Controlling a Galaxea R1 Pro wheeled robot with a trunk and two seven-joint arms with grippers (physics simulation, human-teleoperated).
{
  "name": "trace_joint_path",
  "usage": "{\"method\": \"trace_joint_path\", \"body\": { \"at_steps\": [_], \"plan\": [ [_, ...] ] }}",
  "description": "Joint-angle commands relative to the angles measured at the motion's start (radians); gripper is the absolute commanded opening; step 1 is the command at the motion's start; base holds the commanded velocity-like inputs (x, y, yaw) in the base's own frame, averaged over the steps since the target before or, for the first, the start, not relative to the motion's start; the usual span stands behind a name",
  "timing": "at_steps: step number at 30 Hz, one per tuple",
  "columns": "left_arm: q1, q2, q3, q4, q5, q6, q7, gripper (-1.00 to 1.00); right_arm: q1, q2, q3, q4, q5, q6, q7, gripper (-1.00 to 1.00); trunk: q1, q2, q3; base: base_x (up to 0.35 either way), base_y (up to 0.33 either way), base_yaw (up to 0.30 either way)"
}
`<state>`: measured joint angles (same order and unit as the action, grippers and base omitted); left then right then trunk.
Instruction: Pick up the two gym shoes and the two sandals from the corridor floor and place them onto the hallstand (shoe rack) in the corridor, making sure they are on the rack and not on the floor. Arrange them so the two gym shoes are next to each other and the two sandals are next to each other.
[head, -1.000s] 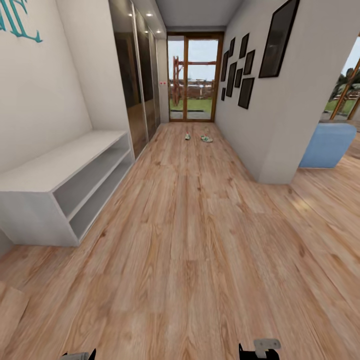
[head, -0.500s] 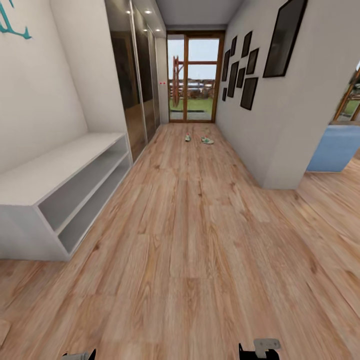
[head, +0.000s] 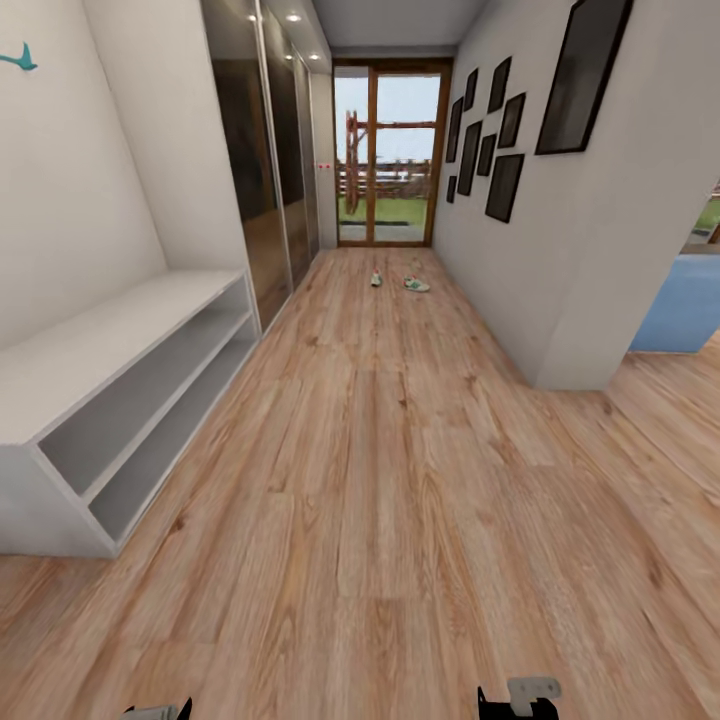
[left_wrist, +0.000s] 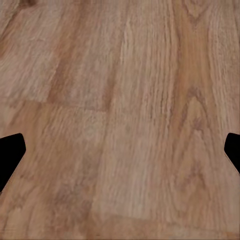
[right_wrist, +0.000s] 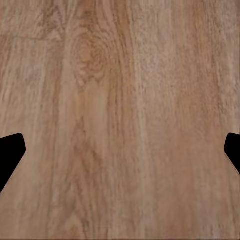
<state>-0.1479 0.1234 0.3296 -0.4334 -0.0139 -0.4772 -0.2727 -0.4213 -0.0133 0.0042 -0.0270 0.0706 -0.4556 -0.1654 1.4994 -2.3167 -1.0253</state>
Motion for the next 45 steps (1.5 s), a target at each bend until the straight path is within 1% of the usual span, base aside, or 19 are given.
{"method": "trace_joint_path", "body": {
  "at_steps": [1, 45],
  "plan": [
    [-0.001, -0.001, 0.008, 0.001, -0.001, -0.002, -0.010, 1.00, -0.001, 0.000, 0.000, 0.001, 0.008, -0.002, -0.006, 1.00, 0.000, 0.000, -0.001, 0.337, 0.000, 0.000],
    [-0.001, -0.002, 0.005, 0.001, -0.003, -0.003, -0.010, 1.00, -0.001, 0.001, 0.000, 0.001, 0.008, -0.002, -0.006, 1.00, 0.000, 0.000, -0.001, 0.337, 0.000, 0.000]
  ]
}}
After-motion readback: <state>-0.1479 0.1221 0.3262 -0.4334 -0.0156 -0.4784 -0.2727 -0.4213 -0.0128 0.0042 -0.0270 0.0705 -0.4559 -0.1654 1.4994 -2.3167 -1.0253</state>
